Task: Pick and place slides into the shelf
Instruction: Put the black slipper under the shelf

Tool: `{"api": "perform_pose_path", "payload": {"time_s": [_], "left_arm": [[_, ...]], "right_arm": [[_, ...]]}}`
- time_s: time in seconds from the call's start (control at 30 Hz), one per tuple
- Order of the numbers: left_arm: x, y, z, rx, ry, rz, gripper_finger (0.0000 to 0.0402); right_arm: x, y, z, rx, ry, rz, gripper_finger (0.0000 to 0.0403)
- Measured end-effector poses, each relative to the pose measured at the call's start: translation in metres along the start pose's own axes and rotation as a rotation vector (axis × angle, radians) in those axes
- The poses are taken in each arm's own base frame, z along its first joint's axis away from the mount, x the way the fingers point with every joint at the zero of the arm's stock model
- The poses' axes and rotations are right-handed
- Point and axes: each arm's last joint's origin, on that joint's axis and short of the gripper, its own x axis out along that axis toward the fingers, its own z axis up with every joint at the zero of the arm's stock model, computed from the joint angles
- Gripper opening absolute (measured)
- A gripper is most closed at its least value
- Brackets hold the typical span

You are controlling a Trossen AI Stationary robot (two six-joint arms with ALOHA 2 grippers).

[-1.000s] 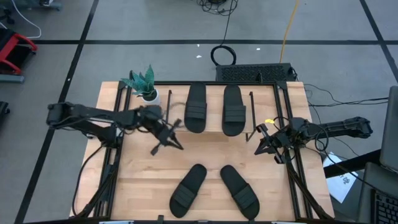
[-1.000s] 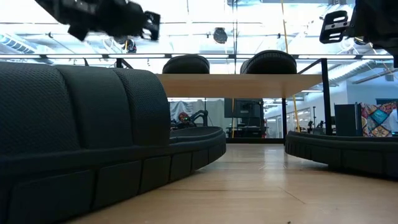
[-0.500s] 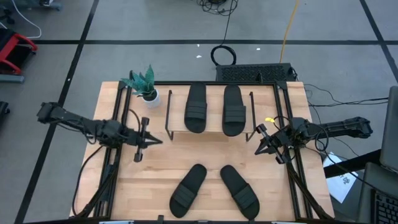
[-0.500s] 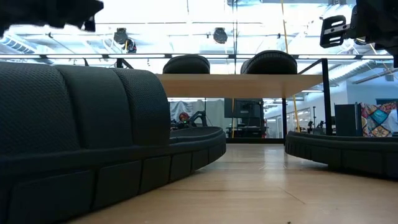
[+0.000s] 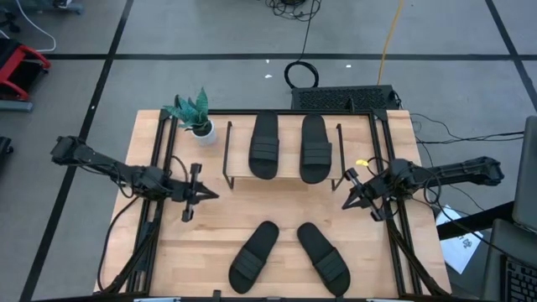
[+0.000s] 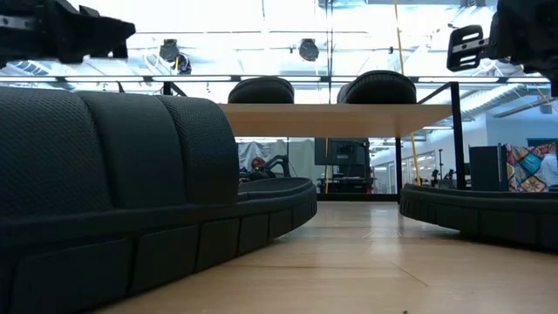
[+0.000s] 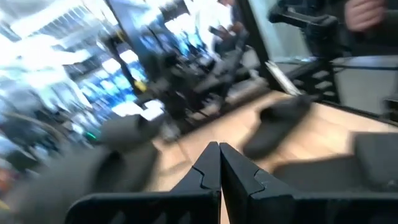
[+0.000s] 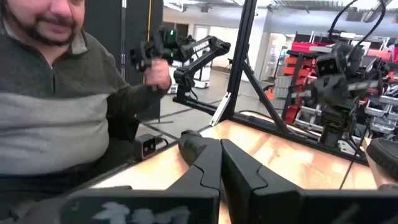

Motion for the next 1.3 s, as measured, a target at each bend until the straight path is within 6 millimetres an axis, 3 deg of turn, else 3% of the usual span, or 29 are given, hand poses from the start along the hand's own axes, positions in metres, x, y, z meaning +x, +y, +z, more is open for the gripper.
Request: {"api": "perform_pose_path", "payload": {"time_s": [0.27, 0.57, 0.73, 0.93, 1.17, 1.3], "left_arm": [[0.006, 0.022, 0.042, 0.186, -0.067, 0.126, 0.0001], [0.007, 0.019, 0.037, 0.204, -0.007, 0.090, 0.0001], [0.007, 0.019, 0.036, 0.201, -0.001, 0.086, 0.0001], [0.007, 0.017, 0.033, 0.195, 0.031, 0.067, 0.0003], [0.007, 0.016, 0.031, 0.182, 0.048, 0.057, 0.0005], [0.007, 0.016, 0.031, 0.182, 0.053, 0.053, 0.0005]], "right_arm": [[0.003, -0.002, 0.000, 0.030, -0.005, 0.001, 0.0000], [0.006, 0.002, 0.007, -0.089, -0.060, 0.023, 0.0000], [0.016, 0.001, 0.036, -0.053, 0.062, -0.034, 0.0001], [0.040, 0.003, 0.072, 0.029, 0.313, -0.109, 0.0024], [0.075, 0.015, 0.067, 0.316, 0.444, -0.088, 0.0076], [0.095, 0.033, 0.062, 0.327, 0.446, -0.001, 0.0118]]}}
